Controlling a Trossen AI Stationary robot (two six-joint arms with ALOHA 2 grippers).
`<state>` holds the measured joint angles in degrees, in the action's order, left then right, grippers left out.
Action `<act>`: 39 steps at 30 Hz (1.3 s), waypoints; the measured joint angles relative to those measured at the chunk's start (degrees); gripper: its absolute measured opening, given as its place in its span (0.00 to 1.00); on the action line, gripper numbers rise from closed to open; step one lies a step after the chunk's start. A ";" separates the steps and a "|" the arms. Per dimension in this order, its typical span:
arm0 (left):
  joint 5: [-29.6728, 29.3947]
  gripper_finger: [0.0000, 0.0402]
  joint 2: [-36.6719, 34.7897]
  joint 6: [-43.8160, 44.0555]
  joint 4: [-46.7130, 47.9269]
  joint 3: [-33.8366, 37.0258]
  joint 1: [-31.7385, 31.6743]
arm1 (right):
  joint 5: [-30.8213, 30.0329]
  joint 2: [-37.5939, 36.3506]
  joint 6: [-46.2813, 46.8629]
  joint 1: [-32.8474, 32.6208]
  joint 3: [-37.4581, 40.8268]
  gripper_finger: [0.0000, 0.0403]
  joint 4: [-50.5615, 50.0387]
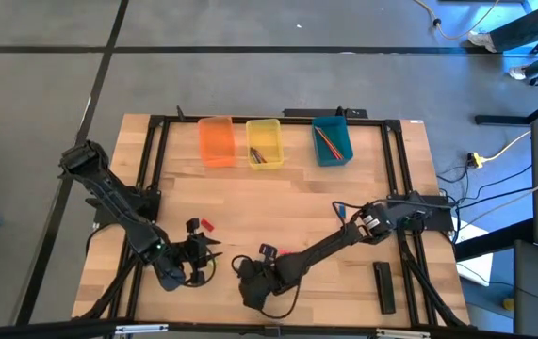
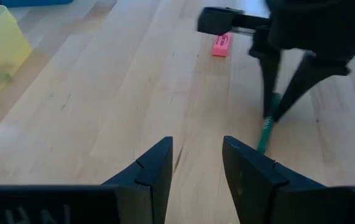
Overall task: Sort crayons/erasers/pens/pencils in bins
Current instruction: Put the green crayon into the yellow bin
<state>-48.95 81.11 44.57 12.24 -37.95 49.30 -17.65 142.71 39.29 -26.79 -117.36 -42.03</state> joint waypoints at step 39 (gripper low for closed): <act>-15.41 0.33 -24.10 -4.15 17.05 -0.04 -3.38 | 2.21 -14.43 -34.67 40.74 -3.67 0.12 -9.25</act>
<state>-64.36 57.01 40.42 29.29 -38.00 45.92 -15.44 128.28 4.62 13.96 -121.03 -51.29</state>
